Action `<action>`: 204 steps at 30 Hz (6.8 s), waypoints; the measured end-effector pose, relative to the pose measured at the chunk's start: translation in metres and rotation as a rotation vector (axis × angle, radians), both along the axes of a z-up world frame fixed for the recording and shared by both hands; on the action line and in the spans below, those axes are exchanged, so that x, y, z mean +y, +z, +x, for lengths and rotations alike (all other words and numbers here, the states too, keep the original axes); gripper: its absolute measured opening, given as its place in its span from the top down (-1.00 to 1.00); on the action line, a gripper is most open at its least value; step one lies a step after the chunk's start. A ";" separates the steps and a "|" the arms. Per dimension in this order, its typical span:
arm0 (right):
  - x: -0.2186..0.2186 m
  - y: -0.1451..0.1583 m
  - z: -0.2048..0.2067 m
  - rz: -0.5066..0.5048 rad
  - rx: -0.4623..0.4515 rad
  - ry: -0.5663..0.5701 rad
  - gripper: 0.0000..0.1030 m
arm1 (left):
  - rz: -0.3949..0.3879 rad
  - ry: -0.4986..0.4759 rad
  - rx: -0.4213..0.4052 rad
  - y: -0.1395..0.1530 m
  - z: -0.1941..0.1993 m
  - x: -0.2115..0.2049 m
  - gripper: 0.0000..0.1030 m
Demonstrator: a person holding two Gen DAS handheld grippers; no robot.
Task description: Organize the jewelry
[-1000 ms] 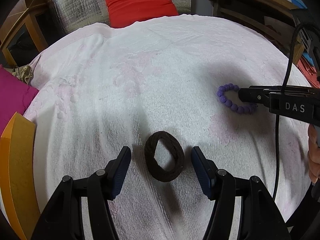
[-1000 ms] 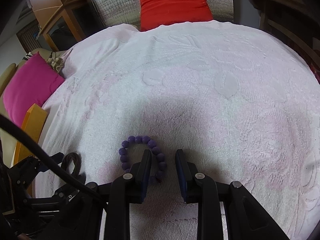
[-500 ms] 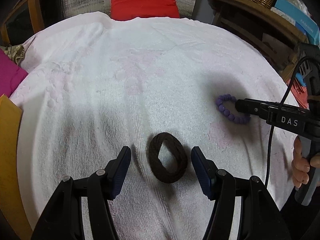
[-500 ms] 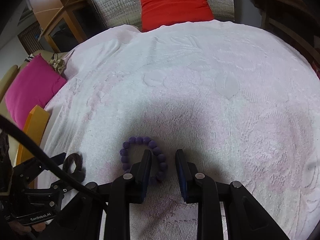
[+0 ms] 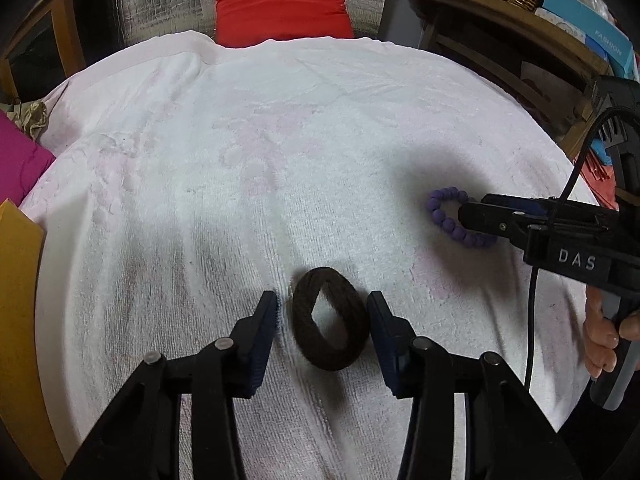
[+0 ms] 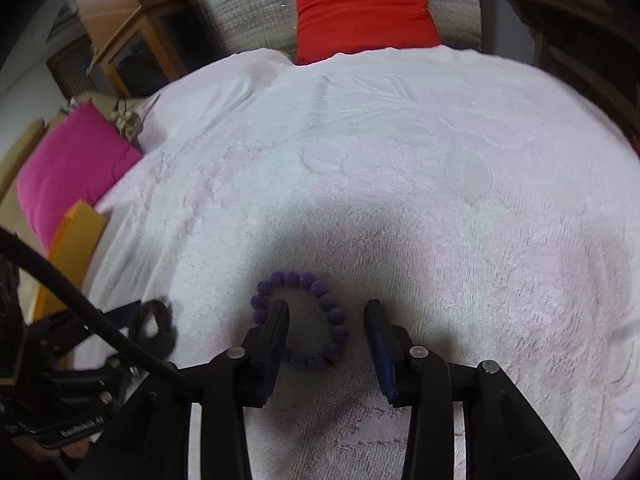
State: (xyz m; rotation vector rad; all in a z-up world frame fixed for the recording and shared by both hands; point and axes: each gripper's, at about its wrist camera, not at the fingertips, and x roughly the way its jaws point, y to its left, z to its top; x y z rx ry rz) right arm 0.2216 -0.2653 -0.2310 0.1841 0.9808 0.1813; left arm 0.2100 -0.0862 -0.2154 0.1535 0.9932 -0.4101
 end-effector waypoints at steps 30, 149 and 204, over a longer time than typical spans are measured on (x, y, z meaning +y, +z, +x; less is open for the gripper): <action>0.002 -0.002 0.004 -0.049 -0.021 -0.005 0.77 | 0.195 0.022 -0.107 0.002 -0.007 -0.013 0.51; 0.464 0.034 0.037 0.102 0.164 0.571 0.80 | 0.122 0.611 0.071 0.010 -0.052 0.364 0.56; 0.272 0.177 -0.132 0.139 -0.240 0.566 0.24 | 0.264 0.730 -0.423 0.181 -0.229 0.241 -0.72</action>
